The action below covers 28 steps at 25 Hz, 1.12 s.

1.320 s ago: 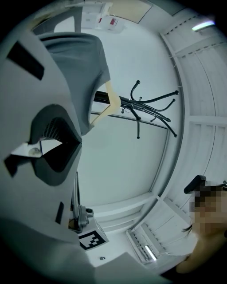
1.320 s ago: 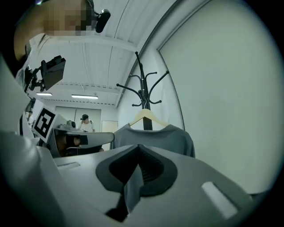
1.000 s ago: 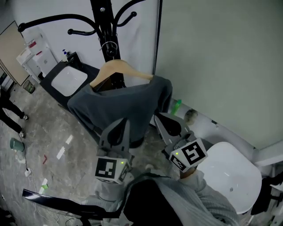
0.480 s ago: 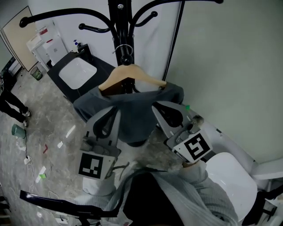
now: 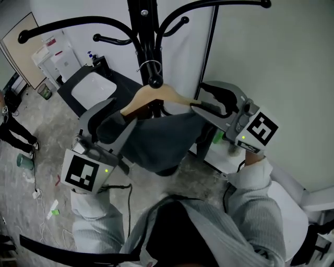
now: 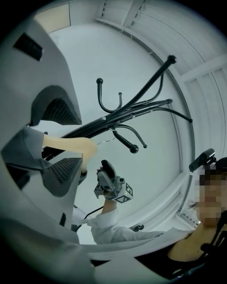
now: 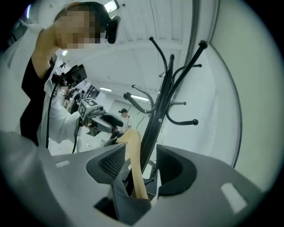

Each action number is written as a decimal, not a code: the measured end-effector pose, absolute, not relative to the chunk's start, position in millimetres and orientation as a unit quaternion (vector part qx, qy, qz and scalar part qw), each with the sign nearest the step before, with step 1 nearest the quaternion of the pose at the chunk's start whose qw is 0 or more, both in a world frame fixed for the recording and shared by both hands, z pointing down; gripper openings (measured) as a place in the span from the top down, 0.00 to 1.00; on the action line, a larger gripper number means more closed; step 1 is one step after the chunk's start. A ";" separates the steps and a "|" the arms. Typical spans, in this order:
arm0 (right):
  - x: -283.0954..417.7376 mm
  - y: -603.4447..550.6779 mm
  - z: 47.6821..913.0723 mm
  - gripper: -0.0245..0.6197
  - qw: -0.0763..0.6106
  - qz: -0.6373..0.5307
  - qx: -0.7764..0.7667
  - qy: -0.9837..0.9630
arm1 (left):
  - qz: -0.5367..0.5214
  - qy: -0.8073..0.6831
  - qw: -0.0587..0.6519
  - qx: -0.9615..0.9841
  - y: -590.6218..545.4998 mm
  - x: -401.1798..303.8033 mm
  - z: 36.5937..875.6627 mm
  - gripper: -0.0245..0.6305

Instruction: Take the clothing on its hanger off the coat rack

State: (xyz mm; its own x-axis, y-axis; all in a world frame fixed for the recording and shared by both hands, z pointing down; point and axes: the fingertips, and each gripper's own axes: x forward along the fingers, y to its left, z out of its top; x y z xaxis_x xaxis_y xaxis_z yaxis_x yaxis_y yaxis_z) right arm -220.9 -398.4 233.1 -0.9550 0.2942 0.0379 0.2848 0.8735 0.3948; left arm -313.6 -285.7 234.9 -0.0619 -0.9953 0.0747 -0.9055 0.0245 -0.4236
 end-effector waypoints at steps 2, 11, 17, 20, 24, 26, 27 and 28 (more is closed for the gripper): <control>-231.1 -399.8 241.6 0.64 -0.022 0.225 0.179 0.958 | -0.205 0.687 0.114 -0.688 -291.8 -322.6 242.5 0.63; -259.1 -385.9 285.1 0.66 -0.124 0.173 0.354 0.911 | -0.225 0.615 0.078 -0.752 -308.9 -336.7 270.2 0.63; -272.8 -391.4 288.7 0.85 -0.123 0.177 0.344 0.914 | -0.253 0.569 0.069 -0.779 -313.1 -331.4 283.6 0.83; -273.6 -391.8 290.5 0.86 -0.127 0.164 0.357 0.911 | -0.240 0.553 0.039 -0.797 -312.6 -330.1 284.1 0.84; -272.6 -390.2 289.9 0.86 -0.124 0.169 0.348 0.914 | -0.241 0.545 0.016 -0.803 -311.7 -330.3 284.0 0.85; -270.9 -389.1 288.8 0.86 -0.120 0.178 0.344 0.914 | -0.245 0.549 0.022 -0.799 -311.2 -328.8 282.4 0.85; -269.4 -388.0 287.2 0.86 -0.119 0.181 0.343 0.914 | -0.246 0.549 0.025 -0.799 -310.3 -326.9 279.9 0.85; -267.7 -386.7 284.6 0.86 -0.116 0.184 0.342 0.914 | -0.247 0.549 0.028 -0.798 -309.1 -325.0 276.8 0.85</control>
